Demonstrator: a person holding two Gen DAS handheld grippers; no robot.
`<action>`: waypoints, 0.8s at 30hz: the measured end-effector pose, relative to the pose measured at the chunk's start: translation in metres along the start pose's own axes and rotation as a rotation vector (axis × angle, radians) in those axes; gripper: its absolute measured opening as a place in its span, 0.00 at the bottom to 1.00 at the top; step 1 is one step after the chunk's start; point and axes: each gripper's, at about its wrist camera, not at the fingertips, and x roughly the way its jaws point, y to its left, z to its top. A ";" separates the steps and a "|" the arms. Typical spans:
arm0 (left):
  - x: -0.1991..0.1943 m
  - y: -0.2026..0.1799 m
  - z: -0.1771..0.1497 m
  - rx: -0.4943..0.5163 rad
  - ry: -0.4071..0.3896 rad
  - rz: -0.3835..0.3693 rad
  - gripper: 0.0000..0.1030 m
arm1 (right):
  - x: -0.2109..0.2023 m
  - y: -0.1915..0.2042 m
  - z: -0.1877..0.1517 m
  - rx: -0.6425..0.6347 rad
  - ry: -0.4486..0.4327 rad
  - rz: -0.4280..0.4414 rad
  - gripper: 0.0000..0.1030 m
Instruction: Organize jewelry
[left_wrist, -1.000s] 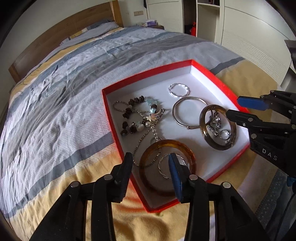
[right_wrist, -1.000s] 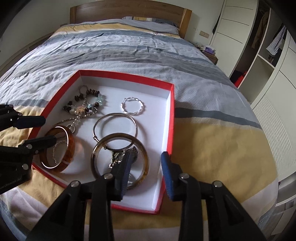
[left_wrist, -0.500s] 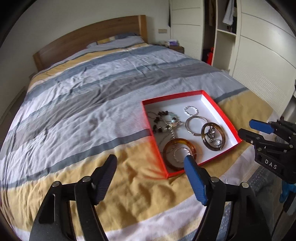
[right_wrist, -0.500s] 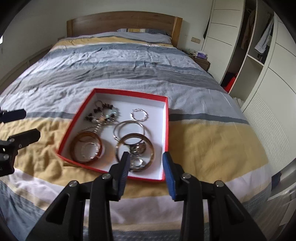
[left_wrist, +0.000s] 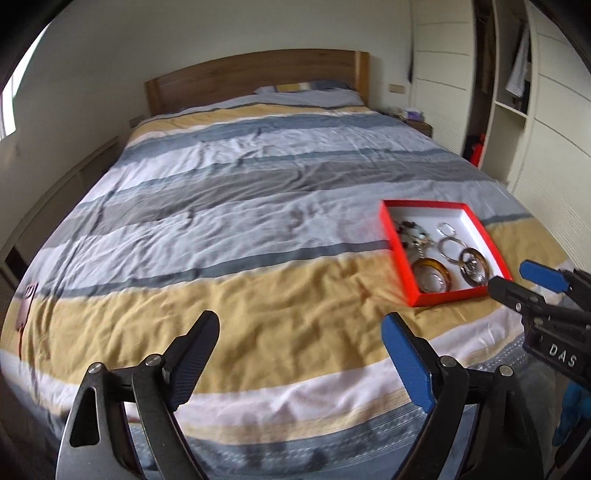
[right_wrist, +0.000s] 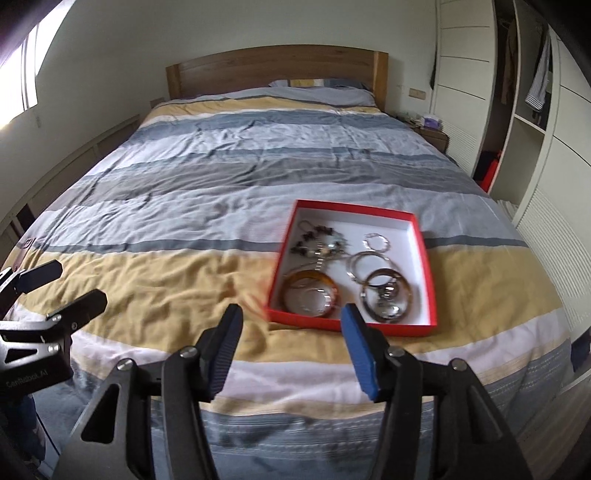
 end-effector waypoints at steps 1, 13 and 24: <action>-0.005 0.007 -0.002 -0.010 -0.007 0.009 0.89 | -0.003 0.008 -0.001 -0.006 -0.005 0.005 0.56; -0.069 0.066 -0.036 -0.100 -0.082 0.091 0.99 | -0.046 0.061 -0.023 -0.032 -0.091 -0.009 0.65; -0.102 0.070 -0.042 -0.105 -0.150 0.113 0.99 | -0.076 0.069 -0.028 -0.048 -0.141 -0.006 0.68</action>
